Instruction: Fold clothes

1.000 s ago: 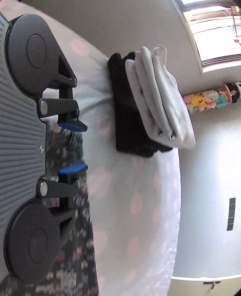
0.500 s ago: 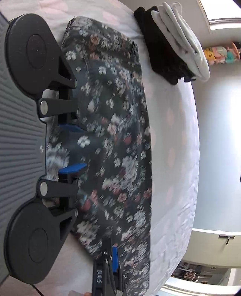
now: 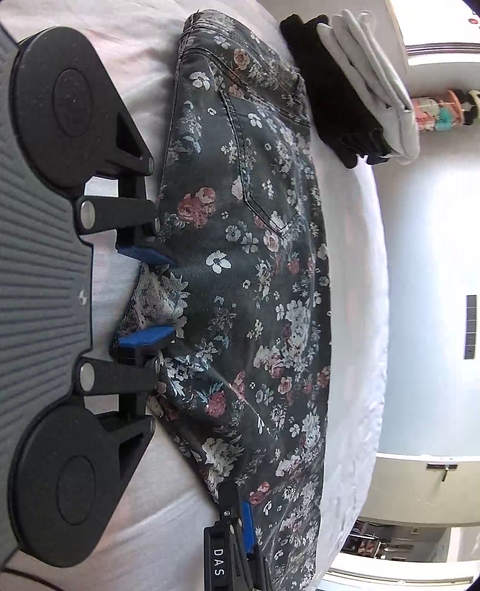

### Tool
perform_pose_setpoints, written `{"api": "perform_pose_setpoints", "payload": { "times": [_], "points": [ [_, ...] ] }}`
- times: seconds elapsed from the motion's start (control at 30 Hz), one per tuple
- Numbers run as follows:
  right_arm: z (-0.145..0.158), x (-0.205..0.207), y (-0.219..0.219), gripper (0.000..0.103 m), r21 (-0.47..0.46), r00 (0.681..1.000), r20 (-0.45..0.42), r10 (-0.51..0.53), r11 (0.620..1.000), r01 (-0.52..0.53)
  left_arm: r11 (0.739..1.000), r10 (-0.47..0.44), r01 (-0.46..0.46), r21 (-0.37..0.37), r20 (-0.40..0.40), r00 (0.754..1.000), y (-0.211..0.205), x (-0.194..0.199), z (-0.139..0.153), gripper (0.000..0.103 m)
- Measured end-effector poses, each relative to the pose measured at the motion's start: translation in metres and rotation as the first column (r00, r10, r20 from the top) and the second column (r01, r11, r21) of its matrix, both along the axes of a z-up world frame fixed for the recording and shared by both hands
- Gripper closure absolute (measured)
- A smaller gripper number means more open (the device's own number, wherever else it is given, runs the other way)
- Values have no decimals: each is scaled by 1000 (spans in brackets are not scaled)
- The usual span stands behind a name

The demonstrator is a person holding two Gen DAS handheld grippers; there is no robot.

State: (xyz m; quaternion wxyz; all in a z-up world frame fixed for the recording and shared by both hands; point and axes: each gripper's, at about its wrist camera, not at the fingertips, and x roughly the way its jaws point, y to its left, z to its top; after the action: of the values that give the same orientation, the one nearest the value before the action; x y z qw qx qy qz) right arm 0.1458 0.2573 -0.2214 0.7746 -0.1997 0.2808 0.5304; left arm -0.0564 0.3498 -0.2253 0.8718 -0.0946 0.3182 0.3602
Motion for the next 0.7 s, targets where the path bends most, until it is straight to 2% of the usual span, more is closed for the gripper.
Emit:
{"api": "perform_pose_setpoints", "payload": {
  "times": [0.13,0.23,0.33,0.4,0.43,0.7],
  "points": [
    [8,-9,-9,64,1,999,43,-29,1000,29,997,9,-10,81,5,1000,-9,1,-7,54],
    [15,-12,-7,63,38,998,54,-9,999,7,992,37,-37,119,7,999,-12,0,-9,43],
    [13,-11,7,62,22,998,56,29,999,-30,986,64,-65,156,10,998,-15,-1,-10,27],
    [8,-11,16,60,-8,997,61,49,999,-49,982,92,-93,167,11,996,-15,-2,-10,8],
    [4,-11,15,60,-13,996,70,51,999,-51,980,99,-99,171,9,995,-15,-2,-10,6],
    [-2,-13,-19,59,-21,997,59,50,999,-49,975,145,-146,165,13,989,-10,-6,-10,0]
  ]
}}
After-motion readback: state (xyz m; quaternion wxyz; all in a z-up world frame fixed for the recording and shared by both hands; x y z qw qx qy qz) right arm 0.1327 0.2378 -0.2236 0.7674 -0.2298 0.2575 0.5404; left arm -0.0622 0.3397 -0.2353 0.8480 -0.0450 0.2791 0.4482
